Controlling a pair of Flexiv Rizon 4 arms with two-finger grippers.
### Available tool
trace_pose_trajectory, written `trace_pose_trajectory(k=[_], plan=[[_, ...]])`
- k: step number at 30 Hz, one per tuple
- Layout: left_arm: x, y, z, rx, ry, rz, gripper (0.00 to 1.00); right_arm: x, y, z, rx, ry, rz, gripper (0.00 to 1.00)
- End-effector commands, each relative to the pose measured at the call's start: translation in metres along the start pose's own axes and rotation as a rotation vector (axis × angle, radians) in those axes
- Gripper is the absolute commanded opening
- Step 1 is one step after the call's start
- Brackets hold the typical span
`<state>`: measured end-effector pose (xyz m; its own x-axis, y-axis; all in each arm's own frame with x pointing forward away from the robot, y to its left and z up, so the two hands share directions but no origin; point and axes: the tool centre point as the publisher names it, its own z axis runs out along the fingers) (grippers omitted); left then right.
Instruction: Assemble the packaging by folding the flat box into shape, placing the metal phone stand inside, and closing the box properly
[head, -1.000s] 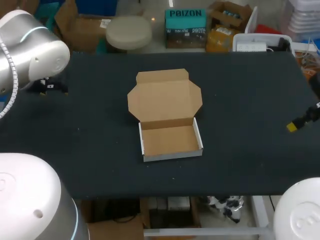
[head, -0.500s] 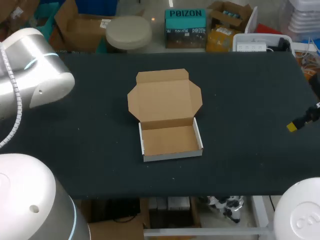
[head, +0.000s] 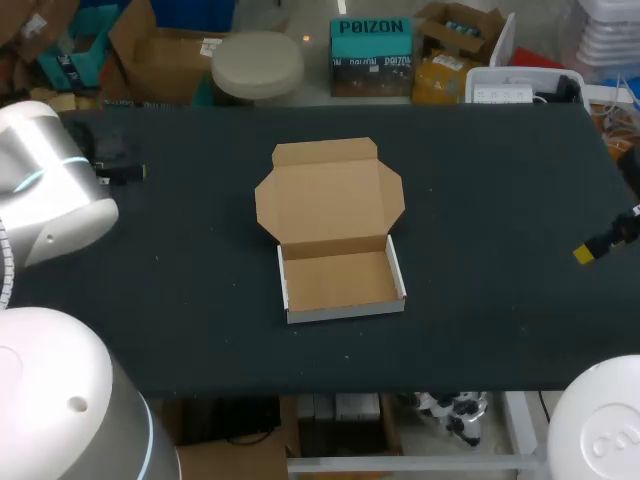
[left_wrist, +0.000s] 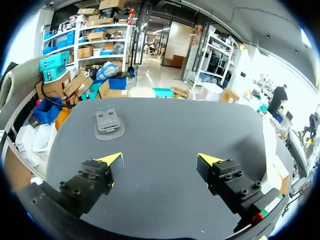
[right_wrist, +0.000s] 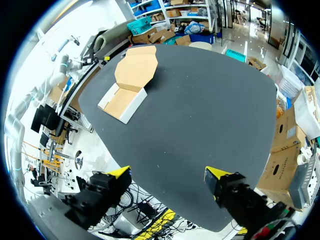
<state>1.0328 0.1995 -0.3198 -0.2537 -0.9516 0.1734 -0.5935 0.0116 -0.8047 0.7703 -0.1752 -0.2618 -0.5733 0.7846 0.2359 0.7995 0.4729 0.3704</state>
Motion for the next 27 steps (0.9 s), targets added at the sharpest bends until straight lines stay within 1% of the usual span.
trace_pose_trajectory(k=[1,3,5,9,10,11,13,14,15,21,24,27], plan=[[-0.001,0.002,-0.009,0.069,0.040,0.010,1.00,0.000,0.001,-0.001,0.004,0.002,0.001,1.00],[0.002,0.000,-0.009,0.086,0.041,0.016,1.00,0.000,0.001,-0.001,0.004,0.002,0.001,1.00],[0.006,-0.002,-0.009,0.103,0.022,0.034,1.00,0.000,0.001,-0.001,0.004,0.002,0.001,1.00],[0.012,-0.009,-0.009,0.117,0.025,0.059,1.00,0.000,0.001,-0.001,0.004,0.002,0.001,1.00],[0.013,-0.011,-0.008,0.116,0.042,0.071,1.00,0.000,0.001,-0.001,0.004,0.002,0.001,1.00],[0.014,-0.013,-0.008,0.119,0.039,0.072,1.00,0.000,0.001,-0.001,0.004,0.002,0.001,1.00],[0.016,-0.017,-0.009,0.116,0.045,0.098,1.00,0.000,0.001,-0.001,0.004,0.002,0.001,1.00],[0.017,-0.019,-0.009,0.111,0.067,0.120,1.00,0.000,0.001,-0.001,0.004,0.002,0.001,1.00],[0.019,-0.021,-0.010,0.106,0.058,0.132,1.00,0.000,0.001,-0.001,0.004,0.002,0.001,1.00],[0.029,-0.025,-0.008,0.072,0.110,0.233,1.00,0.000,0.001,-0.001,0.004,0.002,0.001,1.00],[0.032,-0.026,-0.007,0.070,0.099,0.250,1.00,0.000,0.001,-0.001,0.004,0.002,0.001,1.00],[0.035,-0.028,-0.005,0.045,0.085,0.283,1.00,0.000,0.001,-0.001,0.004,0.002,0.001,1.00]])
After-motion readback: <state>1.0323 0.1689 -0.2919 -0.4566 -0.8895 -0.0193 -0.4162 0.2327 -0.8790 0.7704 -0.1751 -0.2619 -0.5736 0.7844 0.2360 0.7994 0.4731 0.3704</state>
